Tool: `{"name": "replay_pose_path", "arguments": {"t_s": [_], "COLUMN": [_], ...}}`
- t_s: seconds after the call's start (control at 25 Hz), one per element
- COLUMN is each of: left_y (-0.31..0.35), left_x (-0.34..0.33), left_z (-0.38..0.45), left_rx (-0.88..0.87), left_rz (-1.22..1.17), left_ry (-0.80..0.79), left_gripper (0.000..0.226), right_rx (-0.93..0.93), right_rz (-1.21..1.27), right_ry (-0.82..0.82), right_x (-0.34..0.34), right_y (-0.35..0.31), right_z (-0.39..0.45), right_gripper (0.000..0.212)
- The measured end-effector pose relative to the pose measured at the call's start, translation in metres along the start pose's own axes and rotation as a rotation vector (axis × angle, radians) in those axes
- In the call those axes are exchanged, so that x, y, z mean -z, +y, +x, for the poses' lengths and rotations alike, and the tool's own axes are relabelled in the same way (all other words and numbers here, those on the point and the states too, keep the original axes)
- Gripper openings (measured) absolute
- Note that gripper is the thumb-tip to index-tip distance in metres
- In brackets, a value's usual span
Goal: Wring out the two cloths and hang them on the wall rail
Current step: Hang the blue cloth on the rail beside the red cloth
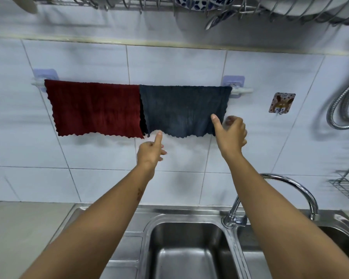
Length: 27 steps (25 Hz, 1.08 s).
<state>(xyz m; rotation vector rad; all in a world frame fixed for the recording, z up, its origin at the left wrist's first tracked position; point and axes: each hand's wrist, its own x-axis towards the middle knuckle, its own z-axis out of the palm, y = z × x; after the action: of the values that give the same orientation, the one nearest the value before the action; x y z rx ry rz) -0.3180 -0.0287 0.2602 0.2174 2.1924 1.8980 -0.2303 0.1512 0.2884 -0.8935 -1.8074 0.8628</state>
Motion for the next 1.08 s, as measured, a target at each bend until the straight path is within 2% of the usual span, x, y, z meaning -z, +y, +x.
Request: {"name": "replay_pose_path", "arguments": {"t_s": [0.08,0.16,0.24,0.32,0.48,0.56,0.72,0.88,1.08], "left_y": [0.004,0.009,0.015,0.016,0.016,0.018,0.026,0.032,0.034], "left_x": [-0.006,-0.013,-0.018,-0.02,-0.02,-0.009,-0.006,0.006,0.022], "left_z": [0.003,0.009,0.012,0.014,0.008,-0.027,-0.03,-0.036,-0.033], "left_rx": [0.169,0.202,0.198,0.184,0.117,0.095,0.128,0.094,0.058], "left_rz": [-0.263,-0.529,-0.695,-0.812,-1.03,-1.09,-1.109,-1.073,-1.043], "left_ry": [-0.145,-0.187,-0.163,-0.119,-0.082,-0.071,-0.039,-0.081,-0.127], "left_gripper": [0.054,0.05,0.044,0.04,0.03,0.028,0.031,0.034,0.031], "right_rx": [-0.045,-0.077,-0.121,-0.138,-0.139,-0.163,-0.202,-0.181,-0.191], "right_rz": [0.003,0.065,0.223,0.33,0.391,0.435,0.456,0.449,0.386], "right_ry": [-0.023,-0.061,-0.11,-0.151,-0.165,-0.2,-0.228,-0.242,-0.296], "right_x": [-0.004,-0.008,-0.008,-0.004,0.004,0.03,0.037,0.054,0.062], "right_y": [0.001,0.005,0.008,0.009,0.007,0.003,-0.001,-0.011,-0.012], "right_z": [0.003,0.005,0.006,0.003,-0.003,-0.022,-0.02,-0.022,-0.023], "right_gripper": [0.053,0.037,0.027,0.028,0.029,0.03,0.026,0.012,0.009]}}
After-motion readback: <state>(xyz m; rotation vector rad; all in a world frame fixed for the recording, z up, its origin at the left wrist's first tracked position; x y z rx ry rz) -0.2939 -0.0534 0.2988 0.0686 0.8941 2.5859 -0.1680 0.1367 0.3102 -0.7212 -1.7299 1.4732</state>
